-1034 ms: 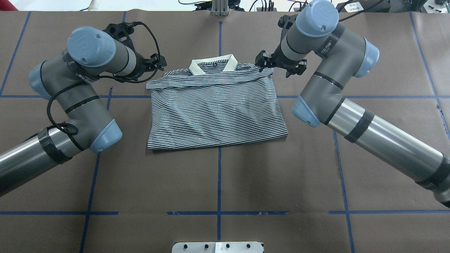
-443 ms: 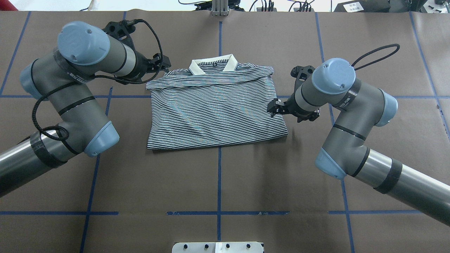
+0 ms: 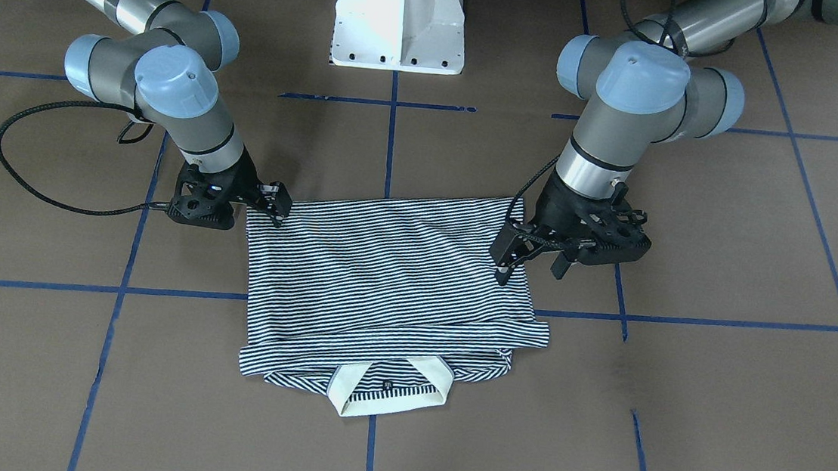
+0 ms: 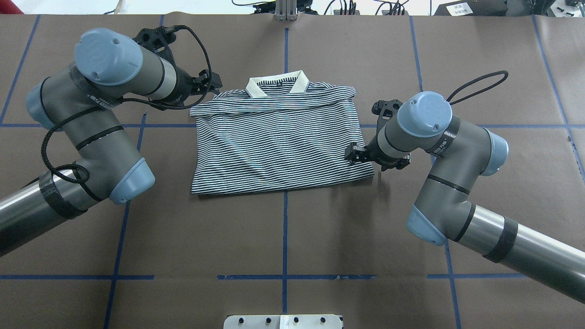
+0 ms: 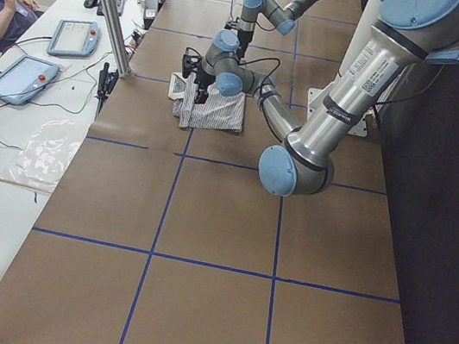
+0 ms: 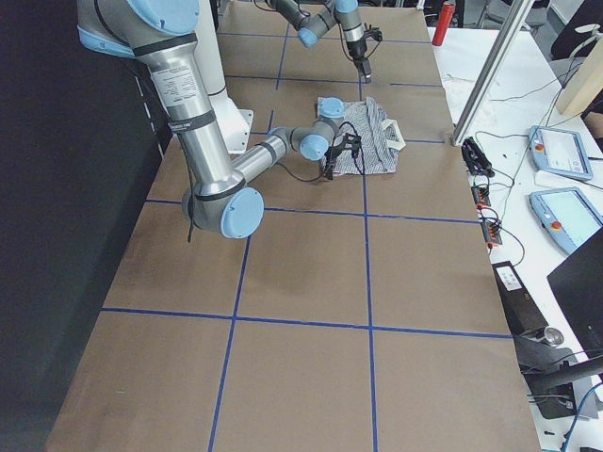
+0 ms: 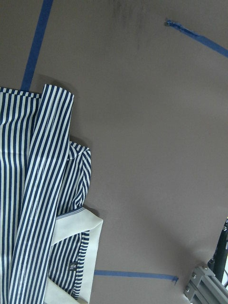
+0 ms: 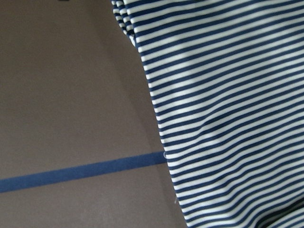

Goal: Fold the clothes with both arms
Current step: 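Lower the right gripper onto the folded shirt's side edge nearest it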

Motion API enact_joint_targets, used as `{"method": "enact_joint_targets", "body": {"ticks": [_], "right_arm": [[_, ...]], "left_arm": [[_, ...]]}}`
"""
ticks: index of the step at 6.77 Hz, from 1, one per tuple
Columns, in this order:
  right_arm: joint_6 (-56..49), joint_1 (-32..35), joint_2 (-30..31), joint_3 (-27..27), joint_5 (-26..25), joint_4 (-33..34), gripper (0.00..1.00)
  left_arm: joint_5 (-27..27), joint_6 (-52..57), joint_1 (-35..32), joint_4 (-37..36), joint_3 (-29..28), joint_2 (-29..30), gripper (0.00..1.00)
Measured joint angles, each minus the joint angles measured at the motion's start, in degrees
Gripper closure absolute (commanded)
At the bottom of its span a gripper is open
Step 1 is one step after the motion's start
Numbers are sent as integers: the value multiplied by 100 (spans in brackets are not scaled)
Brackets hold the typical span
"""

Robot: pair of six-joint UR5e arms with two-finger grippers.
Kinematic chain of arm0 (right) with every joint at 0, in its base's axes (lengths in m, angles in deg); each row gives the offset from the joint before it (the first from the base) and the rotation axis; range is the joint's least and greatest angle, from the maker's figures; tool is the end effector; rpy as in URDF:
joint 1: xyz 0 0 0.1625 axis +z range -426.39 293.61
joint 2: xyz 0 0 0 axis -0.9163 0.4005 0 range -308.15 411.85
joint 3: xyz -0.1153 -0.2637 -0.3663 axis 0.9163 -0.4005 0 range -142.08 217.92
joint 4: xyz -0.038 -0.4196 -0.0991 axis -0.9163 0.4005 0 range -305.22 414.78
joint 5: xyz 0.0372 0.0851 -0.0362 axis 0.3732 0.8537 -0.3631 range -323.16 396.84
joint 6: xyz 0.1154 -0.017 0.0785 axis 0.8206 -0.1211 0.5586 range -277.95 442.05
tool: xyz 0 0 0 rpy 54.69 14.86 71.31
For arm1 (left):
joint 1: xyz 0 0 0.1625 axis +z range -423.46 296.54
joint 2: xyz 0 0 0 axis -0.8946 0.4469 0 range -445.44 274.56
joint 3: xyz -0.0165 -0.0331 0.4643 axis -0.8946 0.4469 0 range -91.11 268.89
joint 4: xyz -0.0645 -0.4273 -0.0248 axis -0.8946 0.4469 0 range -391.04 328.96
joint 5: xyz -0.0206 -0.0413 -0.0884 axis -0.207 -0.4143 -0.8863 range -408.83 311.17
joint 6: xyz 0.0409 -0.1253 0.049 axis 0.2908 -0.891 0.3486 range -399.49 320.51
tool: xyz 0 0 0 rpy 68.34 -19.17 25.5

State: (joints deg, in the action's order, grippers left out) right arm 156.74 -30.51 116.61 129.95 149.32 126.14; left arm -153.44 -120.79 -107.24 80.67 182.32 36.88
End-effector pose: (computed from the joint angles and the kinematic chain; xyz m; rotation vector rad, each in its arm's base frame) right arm -0.5428 -0.4906 0.4140 0.0068 -0.8738 0.1788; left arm 0.4750 -0.5908 0.3046 0.2335 1.0054 -0.4297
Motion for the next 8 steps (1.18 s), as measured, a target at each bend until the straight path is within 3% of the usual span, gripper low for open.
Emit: {"method": "enact_joint_targets", "body": {"ticks": [1,2,3,8], "right_arm": [[-4,-13,8,19,18,0,60],[-6,-16,19,44,32,0,86],[-15,-31,32,50,41,0,100],[-102,-85,247,259,75,5,100]], "left_arm": [[-6,0,-4,-1,0,-4,0],[-14,0,-6,-5,4,-5,0],[-20,2,-7,-6,5,-7,0],[-33,15,1,0,25,2,0]]}}
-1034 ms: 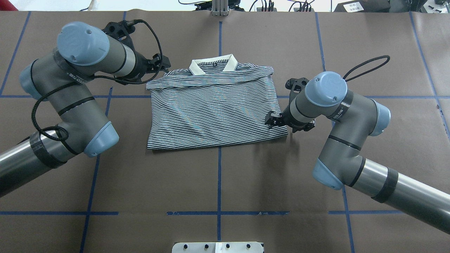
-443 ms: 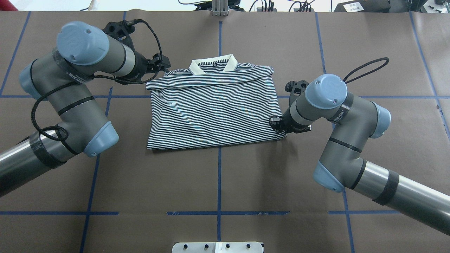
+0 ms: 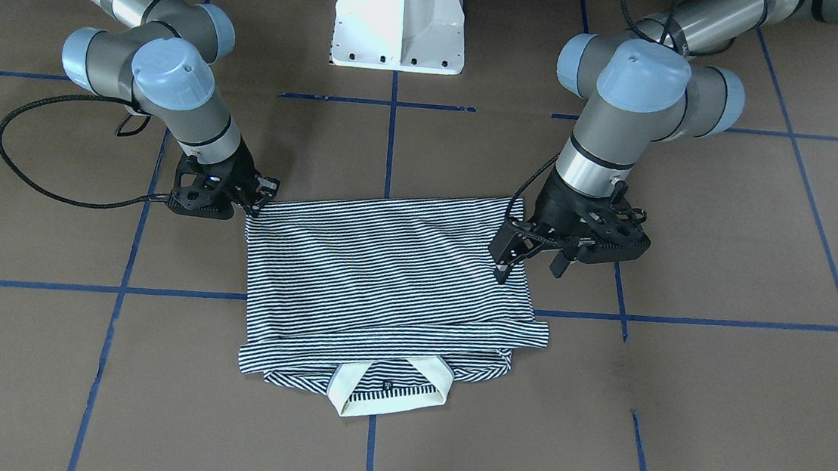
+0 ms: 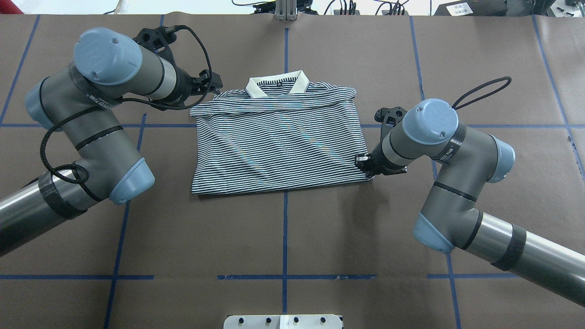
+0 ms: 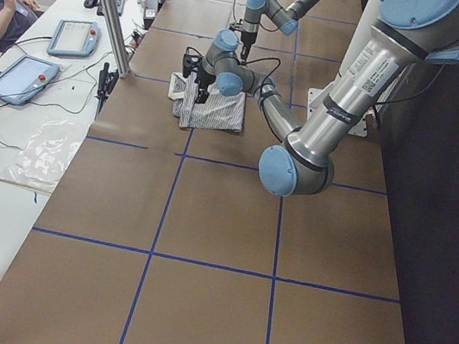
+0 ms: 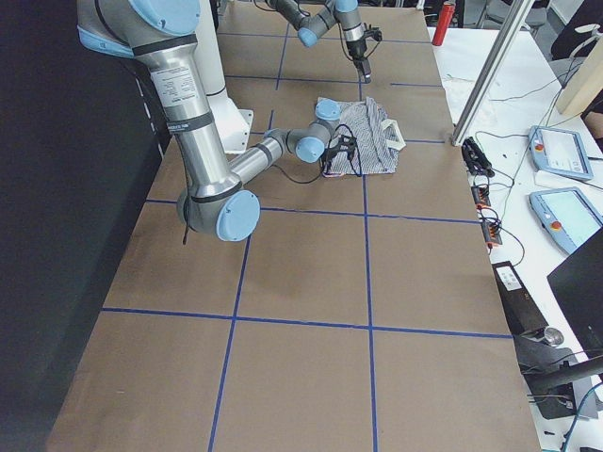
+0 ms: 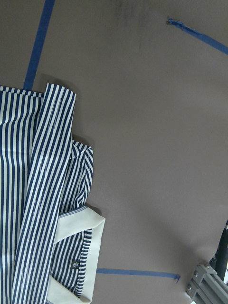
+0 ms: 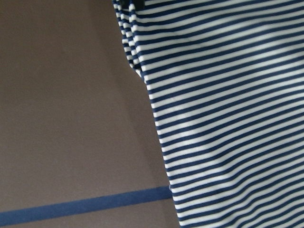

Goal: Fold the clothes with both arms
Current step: 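Lower the right gripper onto the folded shirt's side edge nearest it, then drag the shirt edge toward the robot with the right gripper while the left reaches in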

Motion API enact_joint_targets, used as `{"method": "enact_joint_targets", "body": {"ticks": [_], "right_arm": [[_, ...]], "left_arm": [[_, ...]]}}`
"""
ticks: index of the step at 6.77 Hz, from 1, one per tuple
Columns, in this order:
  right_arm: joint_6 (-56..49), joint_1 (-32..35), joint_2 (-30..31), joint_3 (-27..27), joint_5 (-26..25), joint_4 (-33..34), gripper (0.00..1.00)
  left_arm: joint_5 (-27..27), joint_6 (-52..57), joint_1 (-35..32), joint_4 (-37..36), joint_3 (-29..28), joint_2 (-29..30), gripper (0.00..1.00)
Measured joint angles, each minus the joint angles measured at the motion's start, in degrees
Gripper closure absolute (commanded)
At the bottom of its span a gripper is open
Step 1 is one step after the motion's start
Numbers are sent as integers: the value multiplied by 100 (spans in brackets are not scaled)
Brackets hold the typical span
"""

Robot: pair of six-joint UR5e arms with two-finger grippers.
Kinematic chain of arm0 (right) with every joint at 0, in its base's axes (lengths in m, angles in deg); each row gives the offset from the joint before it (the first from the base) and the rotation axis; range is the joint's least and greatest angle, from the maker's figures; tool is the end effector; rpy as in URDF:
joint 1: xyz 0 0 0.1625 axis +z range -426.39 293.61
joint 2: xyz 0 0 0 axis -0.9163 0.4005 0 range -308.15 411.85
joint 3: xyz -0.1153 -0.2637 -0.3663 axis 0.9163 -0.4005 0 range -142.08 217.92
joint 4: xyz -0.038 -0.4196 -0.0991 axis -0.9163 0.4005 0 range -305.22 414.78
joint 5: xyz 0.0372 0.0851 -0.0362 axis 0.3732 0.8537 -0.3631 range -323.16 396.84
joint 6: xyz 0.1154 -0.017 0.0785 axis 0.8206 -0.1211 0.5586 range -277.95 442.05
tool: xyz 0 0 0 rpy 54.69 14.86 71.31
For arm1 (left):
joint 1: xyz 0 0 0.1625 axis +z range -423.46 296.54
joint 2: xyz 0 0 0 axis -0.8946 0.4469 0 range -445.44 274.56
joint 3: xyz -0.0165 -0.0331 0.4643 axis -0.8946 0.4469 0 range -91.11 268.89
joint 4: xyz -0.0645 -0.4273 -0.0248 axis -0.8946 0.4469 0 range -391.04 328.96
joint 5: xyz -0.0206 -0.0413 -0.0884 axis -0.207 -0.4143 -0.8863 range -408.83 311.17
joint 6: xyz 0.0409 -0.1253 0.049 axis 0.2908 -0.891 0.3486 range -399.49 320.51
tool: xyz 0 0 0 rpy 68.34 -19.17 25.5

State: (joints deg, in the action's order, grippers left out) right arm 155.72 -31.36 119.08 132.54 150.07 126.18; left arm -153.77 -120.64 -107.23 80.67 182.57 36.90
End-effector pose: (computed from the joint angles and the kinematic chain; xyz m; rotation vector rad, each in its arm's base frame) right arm -0.5352 -0.4701 0.4207 -0.0027 -0.8792 0.1424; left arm 0.4747 -0.5893 0.3021 0.2321 1.0110 -0.4231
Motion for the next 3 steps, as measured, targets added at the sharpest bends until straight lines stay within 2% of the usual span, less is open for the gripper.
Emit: {"method": "enact_joint_targets", "body": {"ticks": [1,3], "right_arm": [[0,-110,175,219,-14,8,100],[60,-505,956,1066,-76,13,100]], "left_arm": [[2,2,-1,0,14,0,0],[10,-3,-5,0,54,-10,0]]}}
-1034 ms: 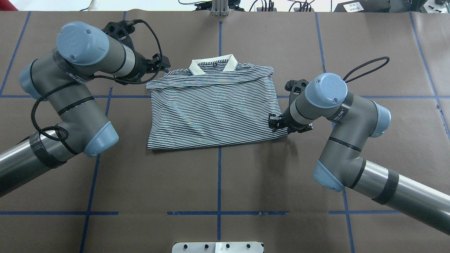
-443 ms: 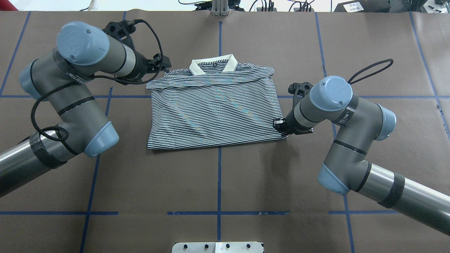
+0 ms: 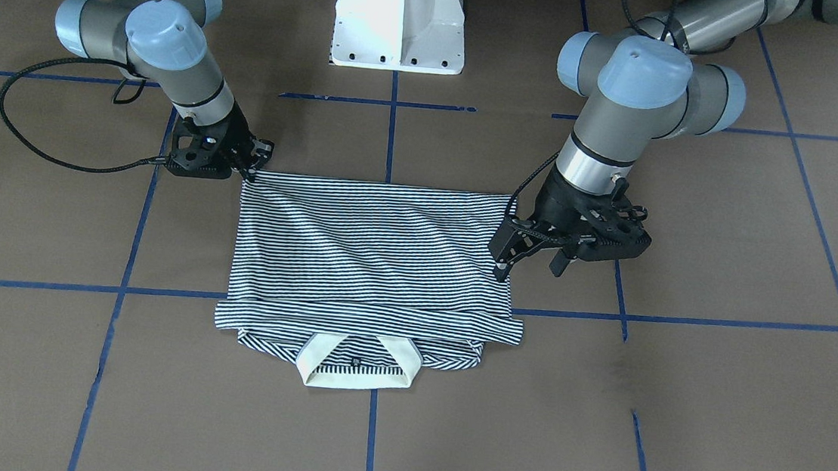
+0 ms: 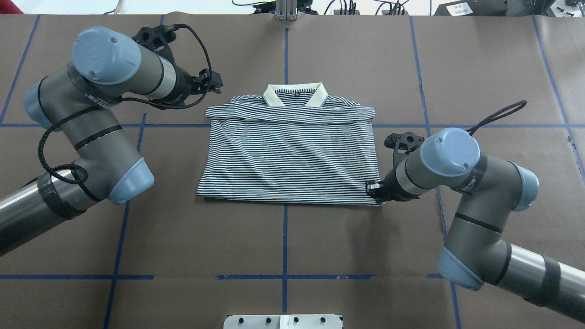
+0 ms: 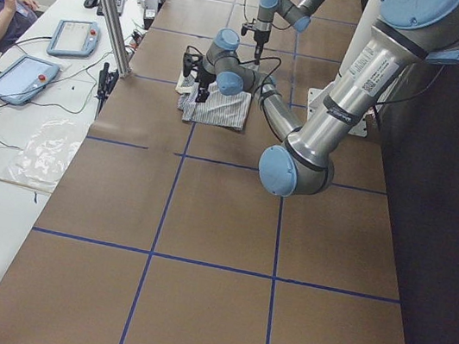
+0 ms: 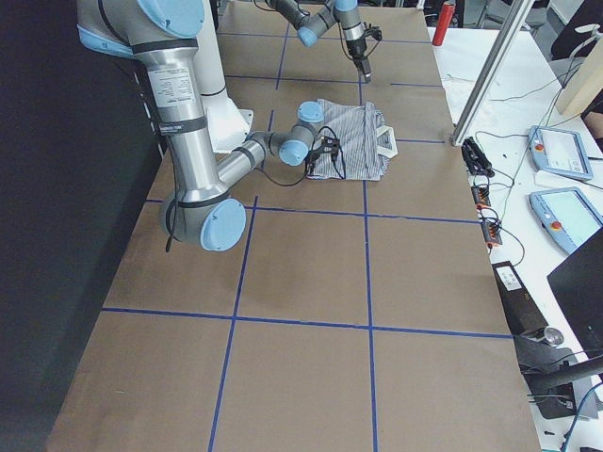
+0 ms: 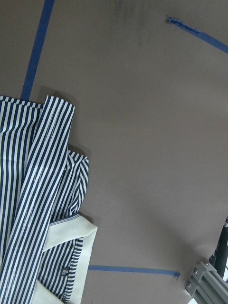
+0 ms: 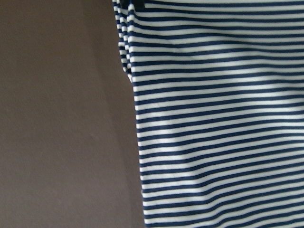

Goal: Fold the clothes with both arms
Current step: 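Drag the shirt edge toward the robot with the right gripper while the left reaches in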

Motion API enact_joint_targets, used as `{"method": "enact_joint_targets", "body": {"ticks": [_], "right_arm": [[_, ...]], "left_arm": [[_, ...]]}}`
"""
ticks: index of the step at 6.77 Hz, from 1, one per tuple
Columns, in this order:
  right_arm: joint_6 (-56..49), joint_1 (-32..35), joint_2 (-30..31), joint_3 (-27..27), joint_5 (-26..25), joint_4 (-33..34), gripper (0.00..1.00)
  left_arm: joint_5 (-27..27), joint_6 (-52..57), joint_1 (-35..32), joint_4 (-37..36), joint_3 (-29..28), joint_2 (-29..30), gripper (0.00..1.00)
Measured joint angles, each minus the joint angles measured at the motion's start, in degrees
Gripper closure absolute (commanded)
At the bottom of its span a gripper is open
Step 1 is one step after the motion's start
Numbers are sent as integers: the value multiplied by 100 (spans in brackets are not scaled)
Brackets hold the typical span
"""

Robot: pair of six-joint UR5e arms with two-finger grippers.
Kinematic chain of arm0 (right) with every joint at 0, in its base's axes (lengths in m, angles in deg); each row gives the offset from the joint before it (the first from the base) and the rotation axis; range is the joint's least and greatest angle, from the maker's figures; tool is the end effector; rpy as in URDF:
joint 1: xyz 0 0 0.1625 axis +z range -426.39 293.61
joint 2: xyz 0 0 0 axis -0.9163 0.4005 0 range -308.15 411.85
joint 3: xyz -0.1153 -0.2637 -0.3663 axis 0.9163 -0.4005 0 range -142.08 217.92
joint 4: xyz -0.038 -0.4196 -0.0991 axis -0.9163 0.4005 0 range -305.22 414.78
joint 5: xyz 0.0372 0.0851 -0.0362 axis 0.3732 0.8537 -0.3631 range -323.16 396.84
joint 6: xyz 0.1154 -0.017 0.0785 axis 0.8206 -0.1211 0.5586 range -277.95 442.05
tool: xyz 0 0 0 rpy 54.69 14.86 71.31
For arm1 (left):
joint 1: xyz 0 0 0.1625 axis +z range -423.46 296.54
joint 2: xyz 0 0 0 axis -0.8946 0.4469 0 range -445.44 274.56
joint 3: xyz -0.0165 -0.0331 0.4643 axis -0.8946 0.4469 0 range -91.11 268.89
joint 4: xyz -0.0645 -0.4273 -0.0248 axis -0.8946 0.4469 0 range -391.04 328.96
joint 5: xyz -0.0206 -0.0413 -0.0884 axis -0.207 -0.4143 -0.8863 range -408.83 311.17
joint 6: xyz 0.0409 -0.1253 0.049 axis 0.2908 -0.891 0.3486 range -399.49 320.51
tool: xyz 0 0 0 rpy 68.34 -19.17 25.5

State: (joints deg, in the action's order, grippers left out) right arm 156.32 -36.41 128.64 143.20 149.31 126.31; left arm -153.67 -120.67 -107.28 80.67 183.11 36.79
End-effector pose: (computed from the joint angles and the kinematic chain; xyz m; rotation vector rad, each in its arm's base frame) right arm -0.5072 -0.3843 0.4354 -0.0269 -0.8883 0.0715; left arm 0.4722 -0.5880 0.2988 0.2374 1.0170 -0.4235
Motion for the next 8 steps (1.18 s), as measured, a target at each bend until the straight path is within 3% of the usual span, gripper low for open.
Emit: {"method": "enact_joint_targets", "body": {"ticks": [3,4,5,8], "right_arm": [[870,-1004,1250,1512,25,-5,100],[1349,-1525,1391,1720,-30,-7,75],[1696,-1977,1465,1811,-148,-8,1],[1985,-2326,1490,1999,-905,-25,0]], "left_arm": [[7,-7,55,0,142,-78,0],[7,-10,85,0,194,-100,0],[6,-11,129,-2,268,-111,0],[-11,-25,488,-220,524,-199,0]]}}
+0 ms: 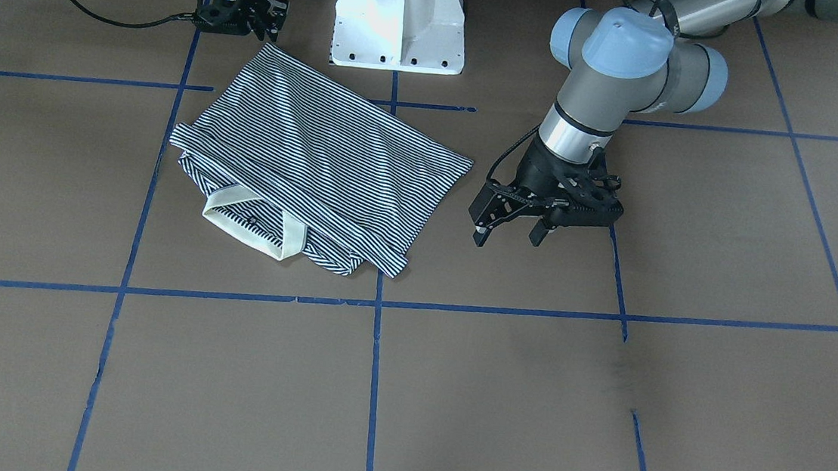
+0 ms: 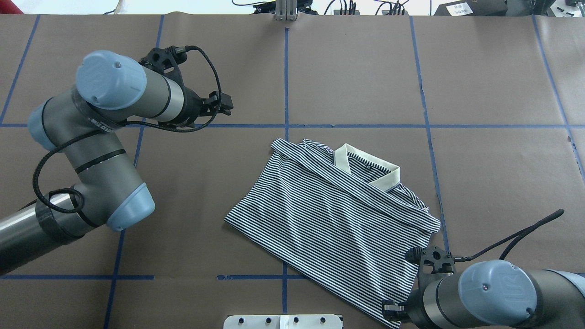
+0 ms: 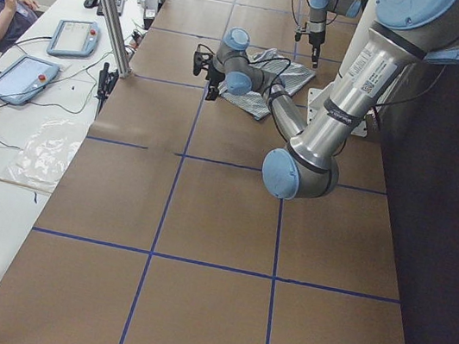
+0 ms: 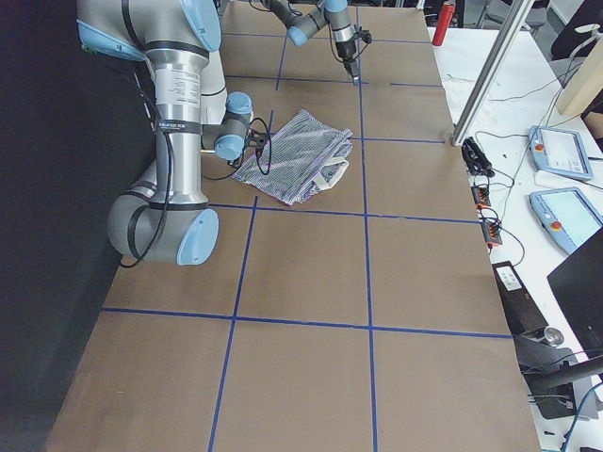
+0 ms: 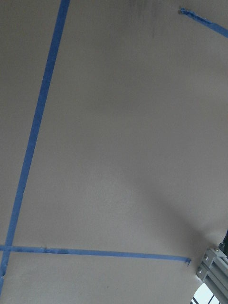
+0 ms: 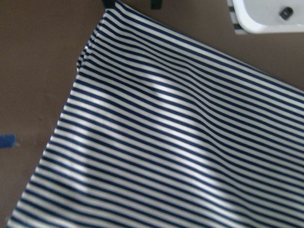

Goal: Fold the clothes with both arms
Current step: 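Drag the shirt edge toward the robot with the right gripper while the left reaches in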

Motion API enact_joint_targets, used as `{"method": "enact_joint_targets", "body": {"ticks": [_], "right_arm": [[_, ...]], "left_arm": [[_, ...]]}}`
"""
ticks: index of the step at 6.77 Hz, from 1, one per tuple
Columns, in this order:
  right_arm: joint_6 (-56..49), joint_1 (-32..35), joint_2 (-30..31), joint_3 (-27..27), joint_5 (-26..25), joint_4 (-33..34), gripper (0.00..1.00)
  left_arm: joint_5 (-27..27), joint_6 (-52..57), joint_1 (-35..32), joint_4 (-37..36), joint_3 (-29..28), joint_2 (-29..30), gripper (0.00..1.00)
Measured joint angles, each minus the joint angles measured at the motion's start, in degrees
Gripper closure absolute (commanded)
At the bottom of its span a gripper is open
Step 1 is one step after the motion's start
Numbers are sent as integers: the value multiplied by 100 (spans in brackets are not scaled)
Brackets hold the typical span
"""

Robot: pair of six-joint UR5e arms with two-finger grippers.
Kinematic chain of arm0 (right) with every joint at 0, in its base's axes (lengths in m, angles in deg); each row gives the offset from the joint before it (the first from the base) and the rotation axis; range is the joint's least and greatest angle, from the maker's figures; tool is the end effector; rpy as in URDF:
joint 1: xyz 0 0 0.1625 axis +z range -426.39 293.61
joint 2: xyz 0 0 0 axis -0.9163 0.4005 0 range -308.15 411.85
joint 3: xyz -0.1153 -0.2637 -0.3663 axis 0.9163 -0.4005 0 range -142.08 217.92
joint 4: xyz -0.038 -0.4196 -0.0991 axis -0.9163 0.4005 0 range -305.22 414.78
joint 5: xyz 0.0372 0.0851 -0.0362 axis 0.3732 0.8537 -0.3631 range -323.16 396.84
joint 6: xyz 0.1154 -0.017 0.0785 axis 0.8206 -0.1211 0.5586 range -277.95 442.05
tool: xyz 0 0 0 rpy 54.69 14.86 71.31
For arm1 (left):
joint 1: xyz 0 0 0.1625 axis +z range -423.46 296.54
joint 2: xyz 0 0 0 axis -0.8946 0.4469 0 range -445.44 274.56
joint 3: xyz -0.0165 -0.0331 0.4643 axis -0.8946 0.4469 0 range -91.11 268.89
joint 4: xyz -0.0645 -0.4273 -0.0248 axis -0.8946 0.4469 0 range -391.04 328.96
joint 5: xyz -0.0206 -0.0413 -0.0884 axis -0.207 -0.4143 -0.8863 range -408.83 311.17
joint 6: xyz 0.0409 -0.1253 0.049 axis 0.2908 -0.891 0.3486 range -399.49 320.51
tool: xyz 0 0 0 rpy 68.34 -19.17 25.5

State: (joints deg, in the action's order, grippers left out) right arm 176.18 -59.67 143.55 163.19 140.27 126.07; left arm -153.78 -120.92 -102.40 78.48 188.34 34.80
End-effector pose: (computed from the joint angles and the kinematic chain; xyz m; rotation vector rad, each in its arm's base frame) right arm -0.4833 -0.1581 0.4052 -0.1975 -0.9126 0.0685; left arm 0.4985 -0.5276 0.2858 0.1976 1.0407 -0.3451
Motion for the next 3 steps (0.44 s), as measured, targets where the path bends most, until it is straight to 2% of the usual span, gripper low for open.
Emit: {"method": "enact_joint_targets", "body": {"ticks": [1,3], "right_arm": [[1,163,-93,46,-305,-25,0],[-8,744,-457,63,-477,-58,0]], "left_arm": [[9,-233,269,-433,245,-23,2],[284,-1596,1144,-1107,594,-15,8]]}}
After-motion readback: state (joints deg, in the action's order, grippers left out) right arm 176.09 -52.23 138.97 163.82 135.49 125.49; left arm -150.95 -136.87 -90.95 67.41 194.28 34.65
